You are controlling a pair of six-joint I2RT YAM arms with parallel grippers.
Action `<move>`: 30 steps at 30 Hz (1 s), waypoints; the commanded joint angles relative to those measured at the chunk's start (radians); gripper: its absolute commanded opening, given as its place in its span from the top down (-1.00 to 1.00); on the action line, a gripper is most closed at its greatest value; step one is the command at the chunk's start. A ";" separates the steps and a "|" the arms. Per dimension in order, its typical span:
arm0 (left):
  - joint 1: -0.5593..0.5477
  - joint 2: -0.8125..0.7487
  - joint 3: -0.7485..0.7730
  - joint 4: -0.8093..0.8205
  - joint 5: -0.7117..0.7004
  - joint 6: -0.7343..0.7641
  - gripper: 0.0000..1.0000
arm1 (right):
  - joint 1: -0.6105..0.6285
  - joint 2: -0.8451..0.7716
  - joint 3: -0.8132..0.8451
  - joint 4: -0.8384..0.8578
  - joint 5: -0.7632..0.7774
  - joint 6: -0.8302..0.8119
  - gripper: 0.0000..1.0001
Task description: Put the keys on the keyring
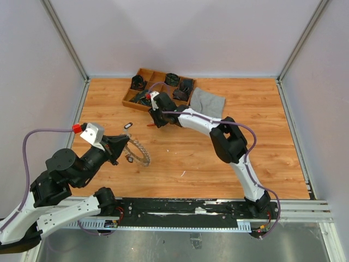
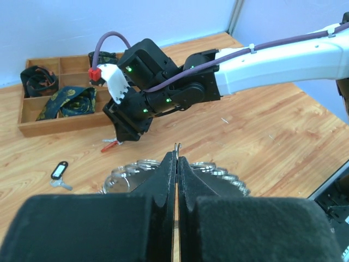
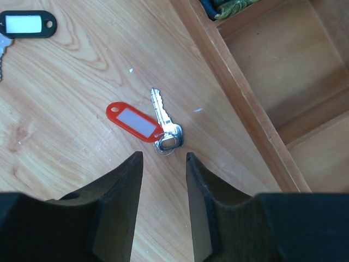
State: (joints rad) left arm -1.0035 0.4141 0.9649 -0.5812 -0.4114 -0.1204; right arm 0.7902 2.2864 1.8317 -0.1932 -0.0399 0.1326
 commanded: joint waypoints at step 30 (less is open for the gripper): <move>-0.001 -0.041 -0.005 0.059 -0.031 -0.002 0.99 | 0.044 0.152 0.187 -0.134 0.065 -0.165 0.60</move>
State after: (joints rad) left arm -1.0035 0.3908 0.9623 -0.5808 -0.4309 -0.1200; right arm 0.8257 2.4409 2.0380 -0.3367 -0.0010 -0.0082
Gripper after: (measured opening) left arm 0.012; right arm 0.242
